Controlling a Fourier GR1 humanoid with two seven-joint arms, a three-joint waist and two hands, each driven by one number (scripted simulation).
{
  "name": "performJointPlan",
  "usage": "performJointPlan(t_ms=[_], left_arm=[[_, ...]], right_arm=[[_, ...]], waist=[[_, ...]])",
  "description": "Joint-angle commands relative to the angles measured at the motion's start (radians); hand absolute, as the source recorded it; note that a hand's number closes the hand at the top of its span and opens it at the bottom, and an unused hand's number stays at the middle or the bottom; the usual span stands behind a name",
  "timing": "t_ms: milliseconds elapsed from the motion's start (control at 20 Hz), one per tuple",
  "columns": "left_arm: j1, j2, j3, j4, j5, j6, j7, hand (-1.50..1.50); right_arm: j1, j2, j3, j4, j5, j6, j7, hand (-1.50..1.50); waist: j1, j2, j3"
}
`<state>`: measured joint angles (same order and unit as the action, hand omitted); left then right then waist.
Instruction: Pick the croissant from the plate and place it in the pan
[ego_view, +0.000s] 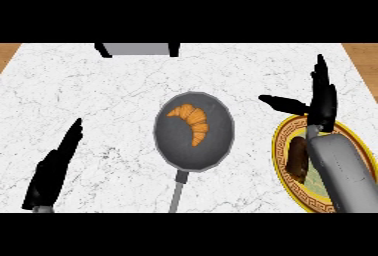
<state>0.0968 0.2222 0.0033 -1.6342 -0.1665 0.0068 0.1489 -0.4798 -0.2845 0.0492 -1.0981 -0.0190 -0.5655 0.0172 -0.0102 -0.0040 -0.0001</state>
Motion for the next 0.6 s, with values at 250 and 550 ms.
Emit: performJointPlan(t_ms=[250, 550], left_arm=[[-0.011, 0.006, 0.021, 0.015, -0.018, -0.018, -0.017, 0.00], [0.001, -0.030, 0.006, -0.016, -0.042, -0.007, 0.010, 0.00]], right_arm=[[0.297, -0.202, -0.129, -0.290, -0.095, 0.205, 0.010, -1.50], [0.396, -0.262, -0.252, -0.296, -0.177, 0.385, -0.052, -1.50]], waist=[[0.003, 0.002, 0.000], [0.008, 0.003, 0.000]])
